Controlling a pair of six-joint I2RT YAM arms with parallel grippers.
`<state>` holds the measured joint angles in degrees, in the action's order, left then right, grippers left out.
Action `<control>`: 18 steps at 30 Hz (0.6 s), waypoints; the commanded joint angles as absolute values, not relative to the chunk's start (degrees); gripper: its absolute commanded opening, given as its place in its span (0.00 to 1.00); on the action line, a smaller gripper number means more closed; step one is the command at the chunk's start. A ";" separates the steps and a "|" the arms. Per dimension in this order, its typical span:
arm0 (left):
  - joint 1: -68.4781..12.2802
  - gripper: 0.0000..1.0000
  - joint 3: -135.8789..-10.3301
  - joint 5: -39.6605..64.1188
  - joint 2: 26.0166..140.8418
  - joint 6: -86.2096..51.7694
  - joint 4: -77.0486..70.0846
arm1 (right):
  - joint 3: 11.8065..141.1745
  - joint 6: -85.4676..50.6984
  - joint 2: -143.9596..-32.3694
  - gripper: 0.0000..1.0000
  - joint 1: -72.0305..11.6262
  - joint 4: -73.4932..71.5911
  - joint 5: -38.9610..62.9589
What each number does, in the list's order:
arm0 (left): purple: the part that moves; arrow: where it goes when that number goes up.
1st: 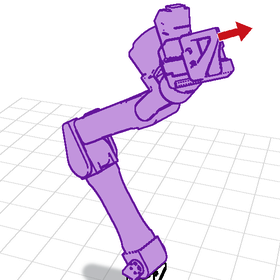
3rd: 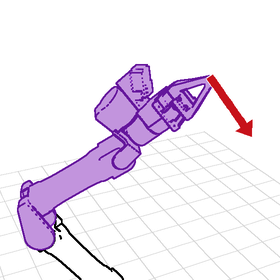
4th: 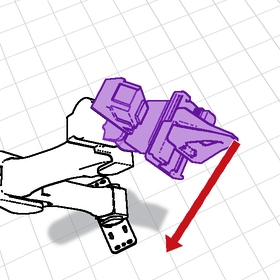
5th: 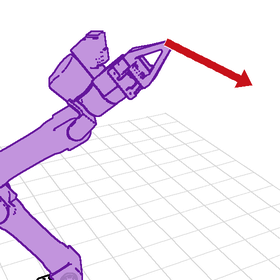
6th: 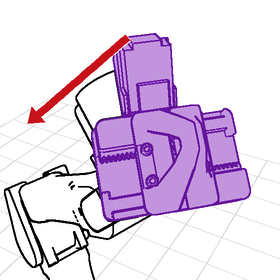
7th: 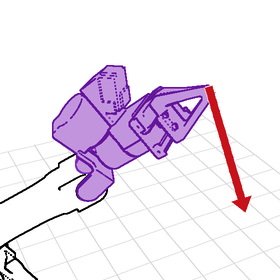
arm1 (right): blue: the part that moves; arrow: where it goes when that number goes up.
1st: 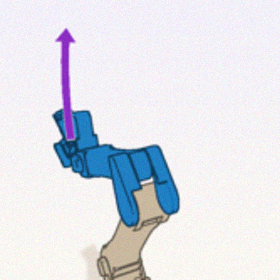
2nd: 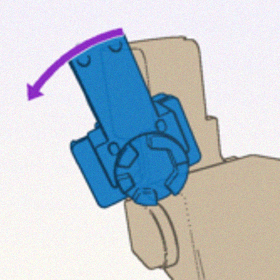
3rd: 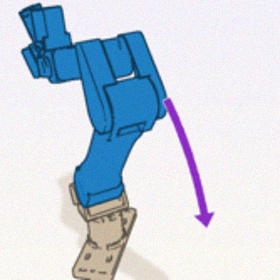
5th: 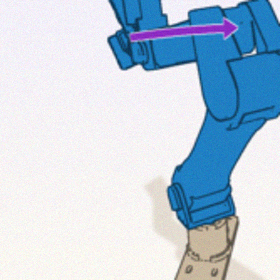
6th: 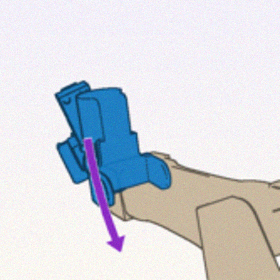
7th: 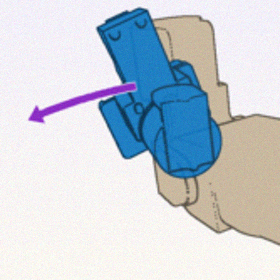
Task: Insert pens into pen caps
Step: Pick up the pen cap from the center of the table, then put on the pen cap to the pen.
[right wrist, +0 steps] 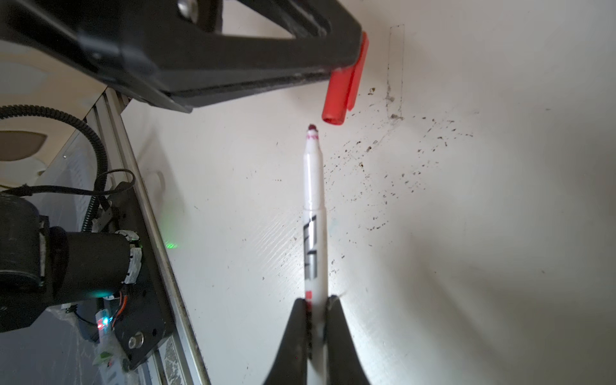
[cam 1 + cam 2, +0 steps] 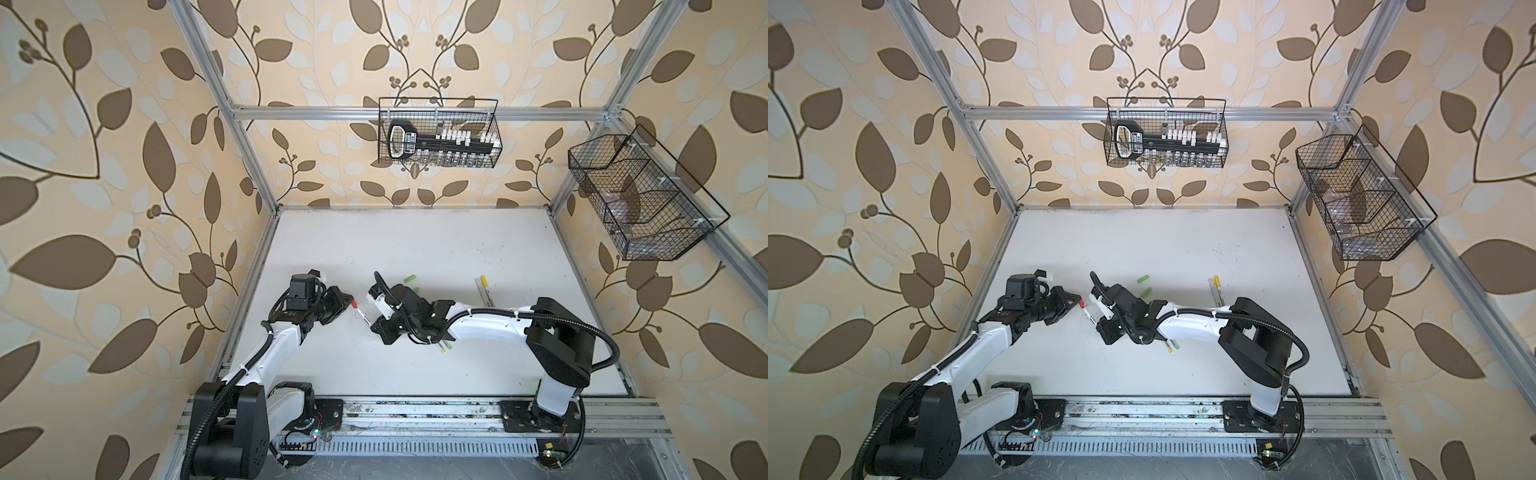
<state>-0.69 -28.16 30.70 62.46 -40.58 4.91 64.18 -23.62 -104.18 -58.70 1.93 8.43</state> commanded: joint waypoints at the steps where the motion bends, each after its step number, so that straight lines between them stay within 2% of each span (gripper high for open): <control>1: -0.54 0.10 -28.02 33.48 61.00 -40.52 2.03 | 65.78 -24.24 -105.38 0.08 -58.43 2.50 9.62; 18: -0.53 0.11 -28.01 35.07 61.00 -40.52 1.66 | 64.78 -25.18 -104.94 0.08 -56.62 1.93 9.49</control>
